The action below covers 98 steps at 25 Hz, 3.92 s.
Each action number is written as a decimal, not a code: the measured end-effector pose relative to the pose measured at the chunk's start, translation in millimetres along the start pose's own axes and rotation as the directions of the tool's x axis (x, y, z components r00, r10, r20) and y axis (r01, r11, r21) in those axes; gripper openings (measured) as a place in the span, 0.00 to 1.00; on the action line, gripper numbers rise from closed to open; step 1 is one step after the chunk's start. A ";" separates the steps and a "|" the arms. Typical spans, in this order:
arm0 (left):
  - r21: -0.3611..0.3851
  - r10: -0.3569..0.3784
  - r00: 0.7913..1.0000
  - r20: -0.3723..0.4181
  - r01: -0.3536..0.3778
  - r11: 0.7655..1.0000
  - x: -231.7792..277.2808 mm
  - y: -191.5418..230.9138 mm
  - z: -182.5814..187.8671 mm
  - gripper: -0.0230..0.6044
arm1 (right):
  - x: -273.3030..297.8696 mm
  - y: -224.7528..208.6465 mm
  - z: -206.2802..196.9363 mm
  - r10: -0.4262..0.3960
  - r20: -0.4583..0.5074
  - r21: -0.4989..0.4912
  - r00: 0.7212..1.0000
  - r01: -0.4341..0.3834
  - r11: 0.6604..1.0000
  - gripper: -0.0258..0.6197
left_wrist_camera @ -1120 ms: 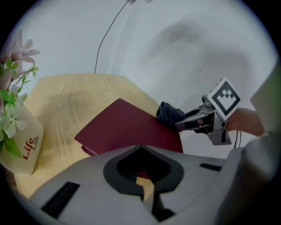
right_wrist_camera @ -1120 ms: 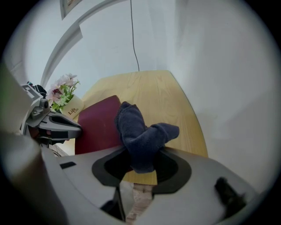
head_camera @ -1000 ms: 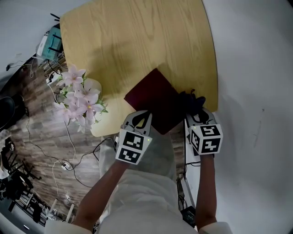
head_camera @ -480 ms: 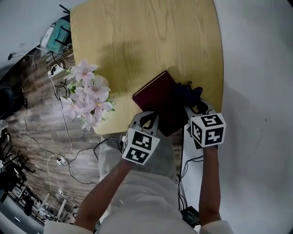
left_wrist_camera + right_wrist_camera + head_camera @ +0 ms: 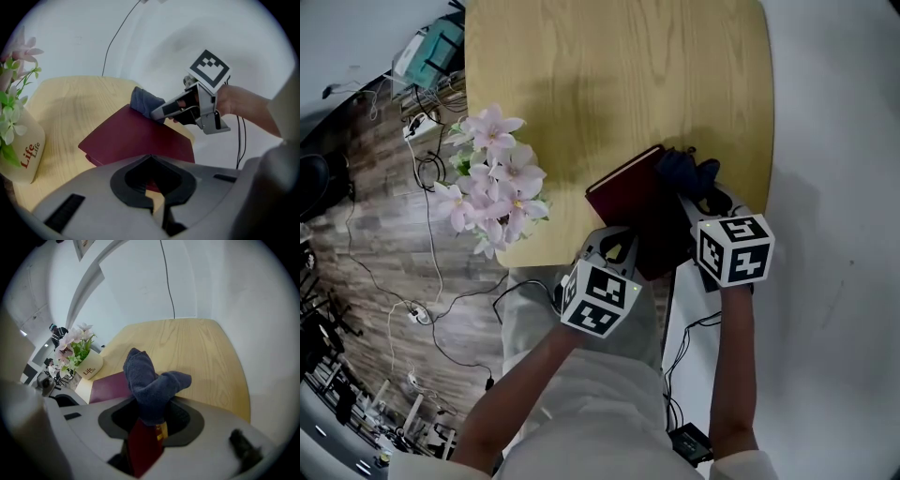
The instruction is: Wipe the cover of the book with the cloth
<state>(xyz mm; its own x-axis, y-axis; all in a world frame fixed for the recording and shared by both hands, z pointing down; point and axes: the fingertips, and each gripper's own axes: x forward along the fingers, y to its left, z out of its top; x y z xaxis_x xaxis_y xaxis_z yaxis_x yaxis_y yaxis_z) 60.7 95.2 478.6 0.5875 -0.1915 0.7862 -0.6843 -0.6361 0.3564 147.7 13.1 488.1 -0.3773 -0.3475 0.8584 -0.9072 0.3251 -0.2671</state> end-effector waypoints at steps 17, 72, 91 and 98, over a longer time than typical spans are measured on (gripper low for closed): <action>-0.056 -0.050 0.999 0.017 0.051 0.997 3.1 0.9 -0.3 0.05 | 19.6 30.9 44.2 -0.118 0.018 -0.569 0.993 0.107 0.815 0.28; -0.117 0.134 0.991 0.024 -0.130 0.985 -31.5 81.3 19.8 0.05 | -45.0 34.3 -105.0 -0.313 -0.234 -0.670 0.921 0.081 0.738 0.28; -0.071 0.150 0.988 0.024 -0.148 0.986 -31.3 80.4 19.8 0.05 | -16.6 40.1 -42.7 -0.254 -0.139 -0.671 0.957 0.098 0.735 0.28; -0.068 0.149 0.989 0.025 -0.147 0.987 -30.2 81.9 18.9 0.05 | -0.1 41.3 -11.3 -0.240 -0.094 -0.676 0.966 0.115 0.728 0.27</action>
<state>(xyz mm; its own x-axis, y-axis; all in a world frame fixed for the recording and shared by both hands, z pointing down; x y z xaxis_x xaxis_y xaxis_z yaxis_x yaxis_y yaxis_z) -4.9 34.8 474.5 0.4899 -0.3028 0.8175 -0.7909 -0.5489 0.2707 112.4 36.5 482.0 -0.1292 -0.3310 0.9348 -0.5780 0.7911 0.2002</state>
